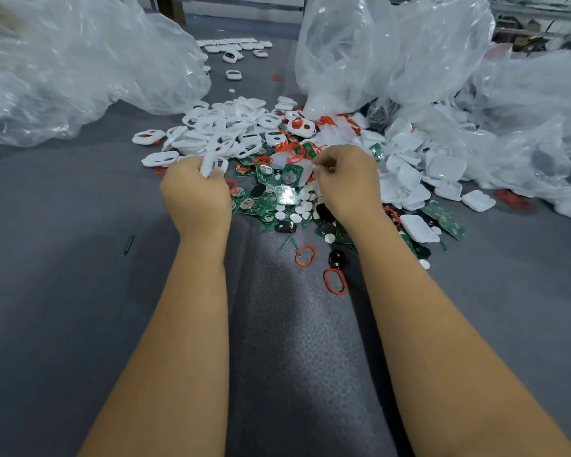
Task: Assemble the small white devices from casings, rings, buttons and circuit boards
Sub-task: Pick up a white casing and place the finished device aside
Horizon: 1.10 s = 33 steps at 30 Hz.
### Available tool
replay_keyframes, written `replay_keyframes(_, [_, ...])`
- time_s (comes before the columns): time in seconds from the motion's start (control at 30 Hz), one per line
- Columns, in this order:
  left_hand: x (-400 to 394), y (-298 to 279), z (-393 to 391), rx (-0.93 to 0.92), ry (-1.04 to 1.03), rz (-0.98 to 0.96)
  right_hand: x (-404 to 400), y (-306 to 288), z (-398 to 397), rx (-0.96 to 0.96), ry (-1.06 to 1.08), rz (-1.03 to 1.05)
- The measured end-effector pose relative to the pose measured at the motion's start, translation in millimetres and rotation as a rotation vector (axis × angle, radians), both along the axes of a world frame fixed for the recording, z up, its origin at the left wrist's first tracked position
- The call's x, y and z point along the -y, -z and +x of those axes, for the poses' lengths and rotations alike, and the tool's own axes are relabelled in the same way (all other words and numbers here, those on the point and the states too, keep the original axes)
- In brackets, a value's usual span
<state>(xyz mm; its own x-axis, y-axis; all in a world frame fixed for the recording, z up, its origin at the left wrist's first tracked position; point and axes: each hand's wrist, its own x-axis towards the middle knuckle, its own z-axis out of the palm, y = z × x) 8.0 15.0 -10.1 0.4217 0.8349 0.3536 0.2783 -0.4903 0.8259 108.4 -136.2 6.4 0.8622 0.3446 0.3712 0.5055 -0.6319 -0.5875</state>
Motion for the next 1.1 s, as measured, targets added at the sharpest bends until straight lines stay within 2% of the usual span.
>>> replay_keyframes(0.13, [19.1, -7.2, 8.6, 0.181, 0.139, -0.039, 11.2, -9.7, -10.2, -0.144, -0.063, 0.357])
replay_keyframes(0.23, [37.9, -5.8, 14.0, 0.275, 0.338, -0.180, 19.4, -9.9, -17.8, -0.233, -0.114, 0.461])
replay_keyframes(0.3, [45.5, -4.6, 15.7, 0.316, 0.362, -0.273, 24.0, -6.8, -16.6, -0.206, -0.035, 0.406])
replay_keyframes(0.43, [49.8, -2.2, 17.5, 0.348, 0.378, -0.298, 28.2, 0.4, -6.4, 0.001, 0.162, 0.023])
replay_keyframes(0.57, [49.2, 1.6, 21.8, 0.339, 0.357, -0.351, 4.8, -5.5, 1.9, 0.074, 0.016, -0.139])
replay_keyframes(0.67, [46.6, 4.7, 23.2, 0.336, 0.371, -0.368, -15.3, -7.0, 8.3, 0.054, -0.096, -0.260])
replay_keyframes(0.73, [44.7, 6.2, 24.0, 0.347, 0.376, -0.386, -24.3, -5.0, 11.9, 0.019, -0.099, -0.348])
replay_keyframes(0.97, [43.1, 6.2, 24.4, 0.354, 0.382, -0.402, -20.5, -8.4, 11.0, 0.013, 0.008, -0.237])
replay_keyframes(1.1, [48.5, 2.0, 21.8, 0.324, 0.400, -0.344, -8.7, -9.9, -1.3, 0.037, -0.024, 0.053])
